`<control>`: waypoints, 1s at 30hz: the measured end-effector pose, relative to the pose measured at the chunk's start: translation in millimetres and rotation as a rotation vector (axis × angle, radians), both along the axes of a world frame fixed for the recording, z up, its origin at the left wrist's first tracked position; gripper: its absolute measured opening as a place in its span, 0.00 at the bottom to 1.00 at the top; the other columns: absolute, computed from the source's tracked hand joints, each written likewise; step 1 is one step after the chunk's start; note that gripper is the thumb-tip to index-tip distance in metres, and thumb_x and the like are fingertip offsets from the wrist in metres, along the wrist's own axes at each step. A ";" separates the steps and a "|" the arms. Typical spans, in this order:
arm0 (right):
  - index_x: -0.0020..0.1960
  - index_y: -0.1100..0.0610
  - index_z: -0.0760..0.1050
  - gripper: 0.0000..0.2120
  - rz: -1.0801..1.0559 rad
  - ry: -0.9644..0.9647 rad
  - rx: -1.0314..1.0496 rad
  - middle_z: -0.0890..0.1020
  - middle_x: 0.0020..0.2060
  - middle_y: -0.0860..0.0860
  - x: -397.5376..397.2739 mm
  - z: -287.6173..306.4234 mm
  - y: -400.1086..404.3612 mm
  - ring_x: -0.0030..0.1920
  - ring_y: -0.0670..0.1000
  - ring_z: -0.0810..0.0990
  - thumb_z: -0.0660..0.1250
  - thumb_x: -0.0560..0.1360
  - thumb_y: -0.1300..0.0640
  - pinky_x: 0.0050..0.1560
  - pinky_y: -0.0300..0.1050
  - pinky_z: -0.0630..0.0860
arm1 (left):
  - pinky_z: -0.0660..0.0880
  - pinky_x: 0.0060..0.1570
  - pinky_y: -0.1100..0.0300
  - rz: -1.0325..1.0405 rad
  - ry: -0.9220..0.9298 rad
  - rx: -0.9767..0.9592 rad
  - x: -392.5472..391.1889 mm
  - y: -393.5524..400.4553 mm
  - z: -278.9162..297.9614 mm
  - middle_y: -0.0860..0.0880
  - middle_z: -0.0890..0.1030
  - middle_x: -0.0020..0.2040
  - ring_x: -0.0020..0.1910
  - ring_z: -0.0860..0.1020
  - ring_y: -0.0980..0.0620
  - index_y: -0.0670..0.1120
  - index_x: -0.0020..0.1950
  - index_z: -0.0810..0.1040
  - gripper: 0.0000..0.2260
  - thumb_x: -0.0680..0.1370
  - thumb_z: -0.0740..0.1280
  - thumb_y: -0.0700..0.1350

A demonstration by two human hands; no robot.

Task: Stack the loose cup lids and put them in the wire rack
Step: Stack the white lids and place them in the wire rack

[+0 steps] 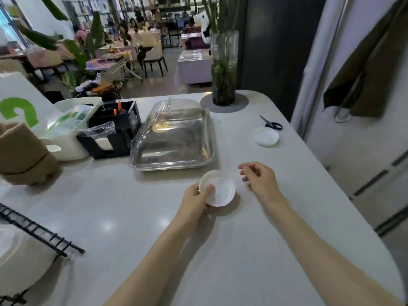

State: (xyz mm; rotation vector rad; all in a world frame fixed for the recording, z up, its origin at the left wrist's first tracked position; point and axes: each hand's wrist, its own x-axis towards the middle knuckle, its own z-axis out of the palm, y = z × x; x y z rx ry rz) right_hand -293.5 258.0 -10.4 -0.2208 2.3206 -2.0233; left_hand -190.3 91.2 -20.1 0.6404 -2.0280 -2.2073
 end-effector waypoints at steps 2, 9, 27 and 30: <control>0.49 0.52 0.81 0.07 -0.063 0.093 0.091 0.84 0.48 0.49 -23.6 -1.6 4.3 0.45 0.49 0.80 0.66 0.79 0.61 0.49 0.43 0.76 | 0.80 0.35 0.60 -0.022 0.026 0.047 -17.6 9.9 0.0 0.48 0.86 0.46 0.41 0.84 0.52 0.47 0.59 0.85 0.09 0.84 0.66 0.45; 0.76 0.53 0.66 0.24 -0.085 0.273 0.811 0.69 0.75 0.51 -100.8 -1.9 18.1 0.76 0.57 0.62 0.63 0.80 0.52 0.71 0.56 0.61 | 0.84 0.48 0.53 0.018 0.181 -0.030 -59.6 31.8 -4.5 0.47 0.87 0.52 0.52 0.84 0.50 0.49 0.60 0.85 0.08 0.84 0.67 0.47; 0.53 0.51 0.81 0.06 -0.171 0.467 0.830 0.81 0.49 0.49 -79.7 -21.2 33.9 0.53 0.56 0.77 0.68 0.78 0.51 0.60 0.51 0.66 | 0.77 0.48 0.59 0.155 0.266 -0.201 -69.0 30.3 -18.9 0.65 0.83 0.45 0.45 0.79 0.64 0.52 0.56 0.80 0.10 0.79 0.64 0.52; 0.53 0.52 0.79 0.05 -0.158 0.450 0.585 0.81 0.50 0.50 -70.9 -17.2 34.3 0.53 0.56 0.78 0.68 0.78 0.54 0.57 0.52 0.73 | 0.79 0.55 0.47 0.176 0.243 -0.080 -69.0 29.1 -17.1 0.59 0.84 0.50 0.53 0.81 0.54 0.52 0.57 0.81 0.12 0.78 0.65 0.56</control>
